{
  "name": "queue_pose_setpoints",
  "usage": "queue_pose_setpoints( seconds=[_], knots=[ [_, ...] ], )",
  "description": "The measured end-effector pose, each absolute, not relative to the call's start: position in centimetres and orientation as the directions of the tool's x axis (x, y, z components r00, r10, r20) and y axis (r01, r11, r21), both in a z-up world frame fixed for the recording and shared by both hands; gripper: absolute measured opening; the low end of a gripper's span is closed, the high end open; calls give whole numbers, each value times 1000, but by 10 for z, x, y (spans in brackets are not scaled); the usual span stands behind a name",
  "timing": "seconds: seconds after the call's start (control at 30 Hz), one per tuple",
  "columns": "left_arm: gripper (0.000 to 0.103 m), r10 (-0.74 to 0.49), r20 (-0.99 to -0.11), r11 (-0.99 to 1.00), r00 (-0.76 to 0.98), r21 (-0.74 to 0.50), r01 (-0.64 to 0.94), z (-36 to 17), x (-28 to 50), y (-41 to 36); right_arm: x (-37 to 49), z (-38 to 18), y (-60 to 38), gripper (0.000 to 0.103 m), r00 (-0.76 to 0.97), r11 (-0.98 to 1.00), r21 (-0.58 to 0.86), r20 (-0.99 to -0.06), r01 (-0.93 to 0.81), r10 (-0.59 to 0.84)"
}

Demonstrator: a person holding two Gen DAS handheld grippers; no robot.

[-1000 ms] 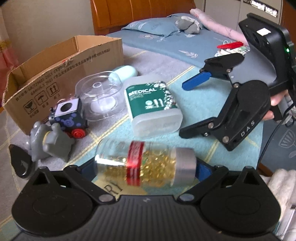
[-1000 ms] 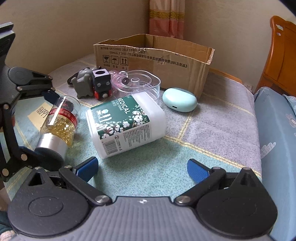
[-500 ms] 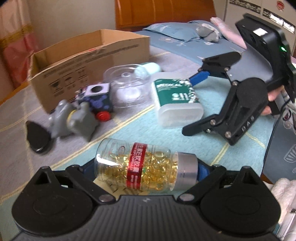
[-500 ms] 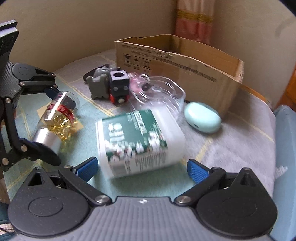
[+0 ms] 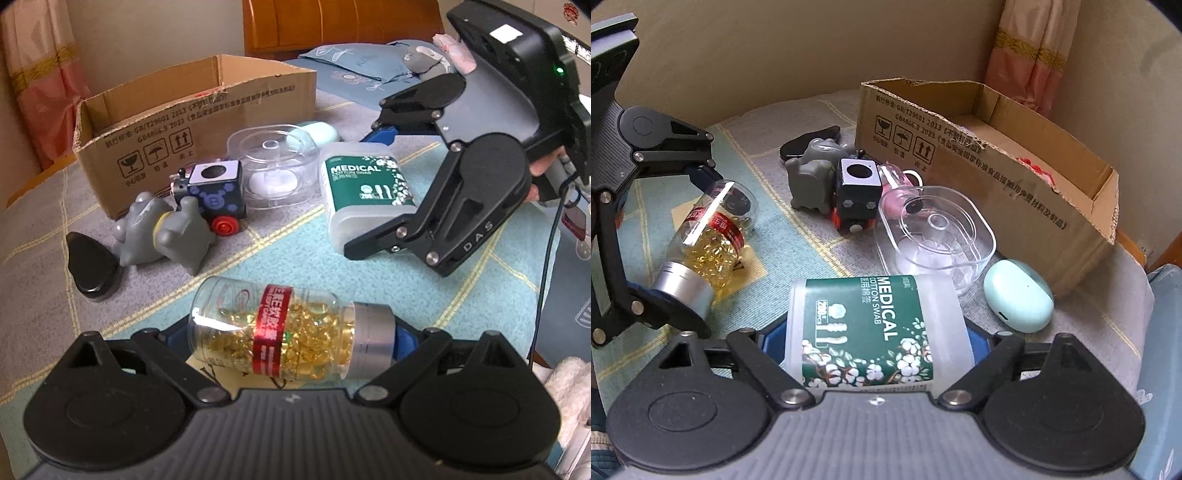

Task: Organize rigid objects
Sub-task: 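Close the left tool on the capsule bottle while the right tool grasps the MEDICAL tub, then carry the capsule bottle and MEDICAL tub into the box and release both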

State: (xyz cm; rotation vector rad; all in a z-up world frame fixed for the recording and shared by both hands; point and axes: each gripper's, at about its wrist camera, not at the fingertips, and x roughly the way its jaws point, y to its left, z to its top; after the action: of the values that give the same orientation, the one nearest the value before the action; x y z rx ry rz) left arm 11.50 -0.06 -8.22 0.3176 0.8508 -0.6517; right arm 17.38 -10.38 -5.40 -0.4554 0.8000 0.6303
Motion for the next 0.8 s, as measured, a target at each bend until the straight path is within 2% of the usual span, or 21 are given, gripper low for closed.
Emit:
queue_pose_setpoints(
  seconds=[0.43,0.8],
  knots=[
    [97,-391,-787,757,476,18,653,-67,115,-10,165,-42,-110,86,532,759,-85,-764,-645,366],
    [97,-355,-778,797,519,37,602,-26,133,-4,164,-7,-119,86,561,784,-44,-723,-619,403]
  ],
)
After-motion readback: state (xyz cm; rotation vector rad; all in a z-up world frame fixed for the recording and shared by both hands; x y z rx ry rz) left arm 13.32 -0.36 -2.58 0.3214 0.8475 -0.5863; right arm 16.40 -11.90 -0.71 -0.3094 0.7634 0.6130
